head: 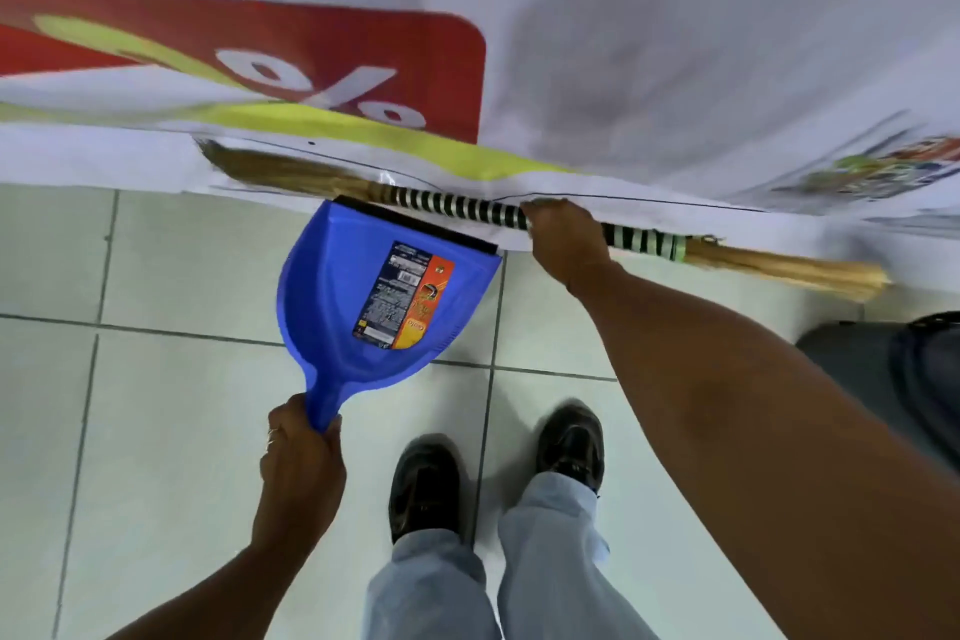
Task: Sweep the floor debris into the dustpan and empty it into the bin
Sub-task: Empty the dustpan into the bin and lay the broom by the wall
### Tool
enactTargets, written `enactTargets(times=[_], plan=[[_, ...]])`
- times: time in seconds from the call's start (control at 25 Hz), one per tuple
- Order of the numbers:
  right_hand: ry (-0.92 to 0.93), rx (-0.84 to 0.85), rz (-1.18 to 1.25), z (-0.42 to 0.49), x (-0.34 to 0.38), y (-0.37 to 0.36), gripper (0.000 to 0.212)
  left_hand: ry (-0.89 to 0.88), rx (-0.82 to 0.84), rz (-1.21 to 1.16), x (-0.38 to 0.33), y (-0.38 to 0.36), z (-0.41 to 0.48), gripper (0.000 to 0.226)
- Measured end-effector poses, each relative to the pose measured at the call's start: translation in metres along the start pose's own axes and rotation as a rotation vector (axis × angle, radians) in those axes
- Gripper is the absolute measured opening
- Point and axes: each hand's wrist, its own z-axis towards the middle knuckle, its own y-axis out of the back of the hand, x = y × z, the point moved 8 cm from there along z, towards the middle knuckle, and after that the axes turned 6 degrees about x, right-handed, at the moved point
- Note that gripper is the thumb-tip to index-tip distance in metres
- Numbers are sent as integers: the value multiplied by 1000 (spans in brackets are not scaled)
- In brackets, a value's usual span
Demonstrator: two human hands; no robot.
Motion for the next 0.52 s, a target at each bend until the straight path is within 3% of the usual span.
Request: enactTargets(times=[0.24, 0.52], plan=[[-77, 68, 229, -25, 2, -41, 40, -61, 177, 59, -40, -57, -2, 26], [-218, -172, 371, -117, -52, -32, 36, 121, 361, 43, -103, -138, -20, 45]])
